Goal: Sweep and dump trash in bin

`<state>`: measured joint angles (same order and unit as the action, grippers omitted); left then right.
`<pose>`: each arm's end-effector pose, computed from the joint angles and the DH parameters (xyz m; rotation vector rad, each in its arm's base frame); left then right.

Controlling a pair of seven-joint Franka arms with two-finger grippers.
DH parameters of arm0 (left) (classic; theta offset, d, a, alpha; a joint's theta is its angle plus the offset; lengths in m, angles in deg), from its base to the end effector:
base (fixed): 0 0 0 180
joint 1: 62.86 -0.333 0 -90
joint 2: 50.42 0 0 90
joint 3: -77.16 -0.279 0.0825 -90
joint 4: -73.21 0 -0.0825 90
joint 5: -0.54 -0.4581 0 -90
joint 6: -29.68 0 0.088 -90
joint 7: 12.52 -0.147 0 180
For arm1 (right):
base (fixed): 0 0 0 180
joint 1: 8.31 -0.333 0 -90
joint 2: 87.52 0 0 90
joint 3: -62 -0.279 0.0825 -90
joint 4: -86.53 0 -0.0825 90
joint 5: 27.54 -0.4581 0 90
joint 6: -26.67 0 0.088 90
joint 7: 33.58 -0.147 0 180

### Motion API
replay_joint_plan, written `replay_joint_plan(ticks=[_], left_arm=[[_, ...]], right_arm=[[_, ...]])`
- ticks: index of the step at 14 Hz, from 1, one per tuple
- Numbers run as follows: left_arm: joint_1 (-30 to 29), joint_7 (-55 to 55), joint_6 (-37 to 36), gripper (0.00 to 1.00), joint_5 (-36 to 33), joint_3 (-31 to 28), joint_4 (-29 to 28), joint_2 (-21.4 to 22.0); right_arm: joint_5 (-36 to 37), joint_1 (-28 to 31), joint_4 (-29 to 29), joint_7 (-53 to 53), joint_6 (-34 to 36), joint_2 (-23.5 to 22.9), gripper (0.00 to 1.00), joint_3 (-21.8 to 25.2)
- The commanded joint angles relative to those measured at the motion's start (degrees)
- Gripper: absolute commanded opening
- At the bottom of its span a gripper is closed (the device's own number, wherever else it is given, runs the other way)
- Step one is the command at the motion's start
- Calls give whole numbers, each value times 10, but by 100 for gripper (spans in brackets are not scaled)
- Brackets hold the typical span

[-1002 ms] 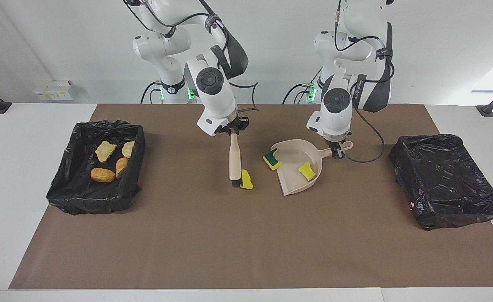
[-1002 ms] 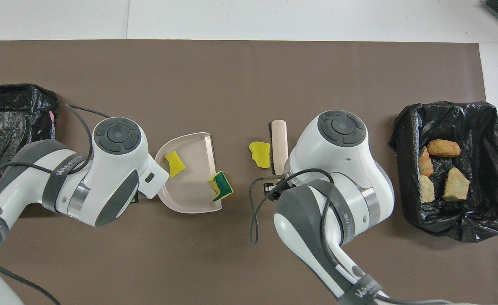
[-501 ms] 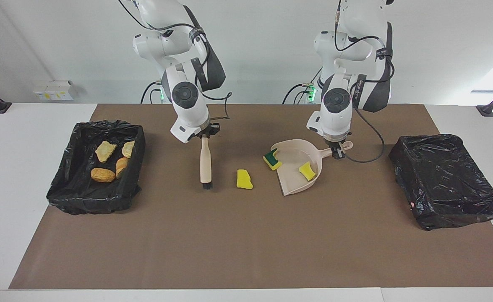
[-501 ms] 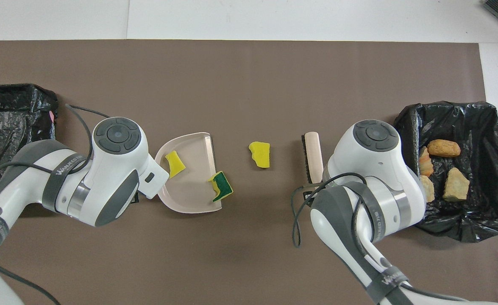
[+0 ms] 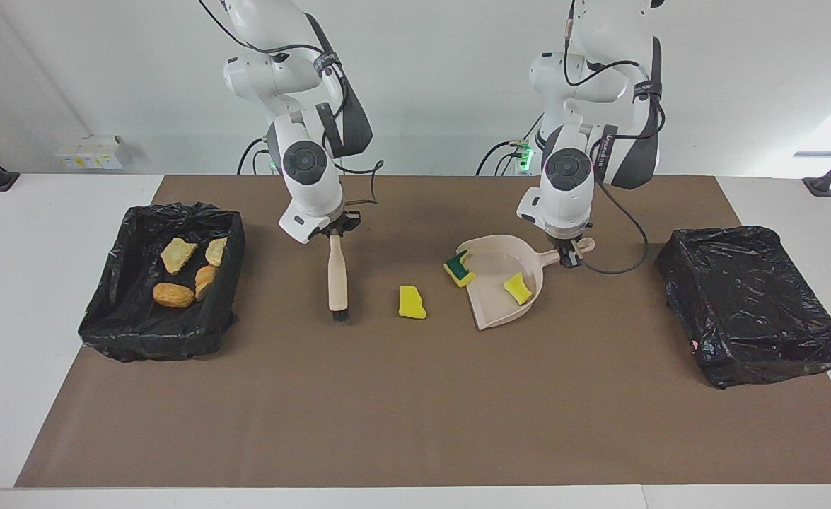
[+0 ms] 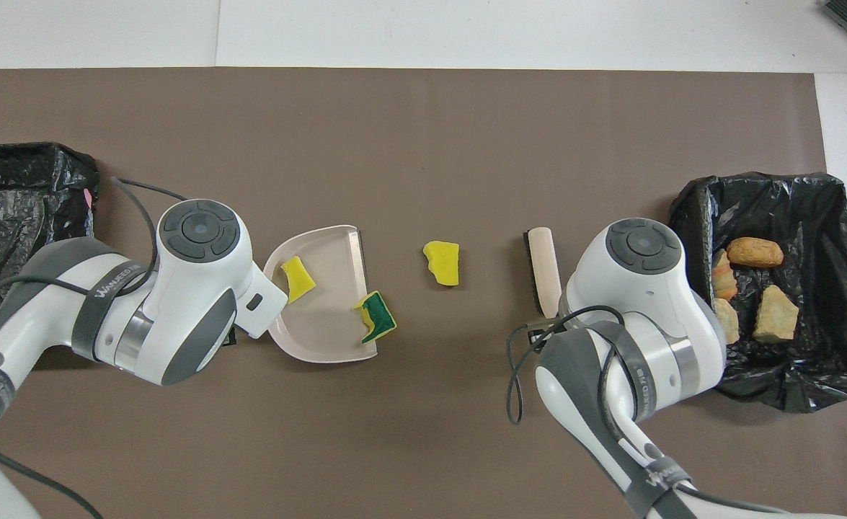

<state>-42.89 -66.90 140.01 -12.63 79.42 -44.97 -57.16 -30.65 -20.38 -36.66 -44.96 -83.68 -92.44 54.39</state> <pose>0.5528 -0.1998 0.2436 -2.2404 1.9753 0.4495 0.5218 0.1939 0.2199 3.0719 0.1835 -0.4868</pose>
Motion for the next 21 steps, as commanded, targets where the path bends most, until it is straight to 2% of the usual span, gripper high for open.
replay_joint_plan(ticks=[1,3,6,9,12,19,21], left_arm=[[9,6,1,0,8,-6,-16,17],[9,6,1,0,8,-6,-16,17],[9,6,2,0,8,-6,-16,17],[9,6,2,0,8,-6,-16,17],[9,6,2,0,8,-6,-17,17],[9,6,3,0,8,-6,-17,17],[9,6,3,0,8,-6,-17,17]], right_arm=[[13,-16,-27,-5,-46,-4,0,-7],[7,-43,-20,-27,-78,-31,0,-7],[-21,-88,8,-28,-80,-49,0,-9],[-48,-131,68,-56,-85,-110,0,-9],[-68,-172,114,-114,-94,-143,0,-10],[-296,-238,122,-135,-209,-150,0,-10],[-319,-255,123,-152,-210,-145,0,-10]])
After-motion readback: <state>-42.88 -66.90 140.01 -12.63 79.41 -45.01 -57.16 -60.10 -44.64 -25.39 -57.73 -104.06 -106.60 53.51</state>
